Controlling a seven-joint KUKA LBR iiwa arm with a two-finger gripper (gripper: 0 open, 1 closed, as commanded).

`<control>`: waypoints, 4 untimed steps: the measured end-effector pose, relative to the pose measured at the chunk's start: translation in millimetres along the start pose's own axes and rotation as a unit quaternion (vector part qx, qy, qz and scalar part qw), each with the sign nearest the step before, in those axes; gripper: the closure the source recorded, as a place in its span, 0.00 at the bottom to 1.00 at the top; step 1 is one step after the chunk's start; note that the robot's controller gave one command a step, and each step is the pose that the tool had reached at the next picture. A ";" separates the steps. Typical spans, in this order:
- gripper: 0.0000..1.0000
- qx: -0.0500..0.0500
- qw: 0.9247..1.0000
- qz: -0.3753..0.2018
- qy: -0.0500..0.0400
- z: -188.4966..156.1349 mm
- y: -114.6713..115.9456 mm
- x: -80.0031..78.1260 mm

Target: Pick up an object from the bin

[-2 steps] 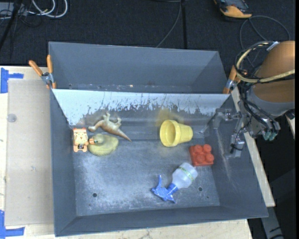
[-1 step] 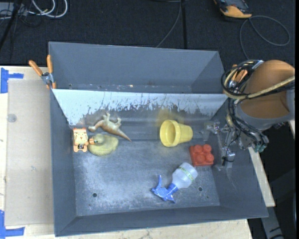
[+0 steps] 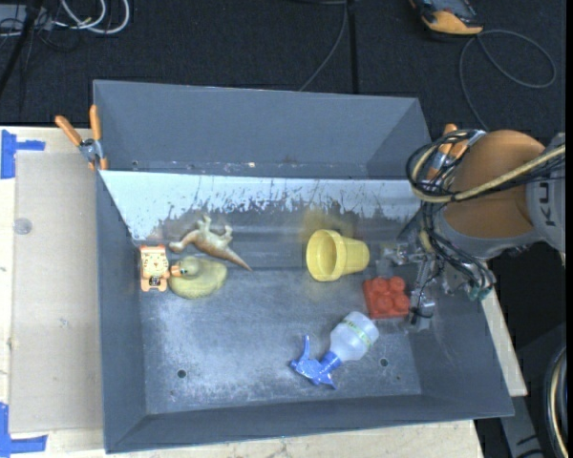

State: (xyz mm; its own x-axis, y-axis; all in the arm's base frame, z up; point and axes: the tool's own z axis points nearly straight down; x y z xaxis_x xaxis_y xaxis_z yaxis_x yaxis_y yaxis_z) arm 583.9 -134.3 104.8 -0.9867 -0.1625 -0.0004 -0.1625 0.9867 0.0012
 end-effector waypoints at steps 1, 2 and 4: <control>0.00 0.000 0.999 0.051 0.000 21.9 5.5 -12.8; 0.00 0.000 1.000 0.029 0.000 24.4 6.4 -14.6; 1.00 0.000 0.998 -0.066 0.000 35.2 37.3 20.8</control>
Offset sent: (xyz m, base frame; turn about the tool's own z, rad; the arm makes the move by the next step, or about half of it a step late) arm -0.0128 0.0033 -0.0348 -0.1499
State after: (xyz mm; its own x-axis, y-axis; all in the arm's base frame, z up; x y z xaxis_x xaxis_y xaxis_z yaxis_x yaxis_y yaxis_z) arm 557.4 -100.8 69.7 -0.9566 -0.2916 -0.0008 -0.2916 0.9566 0.0017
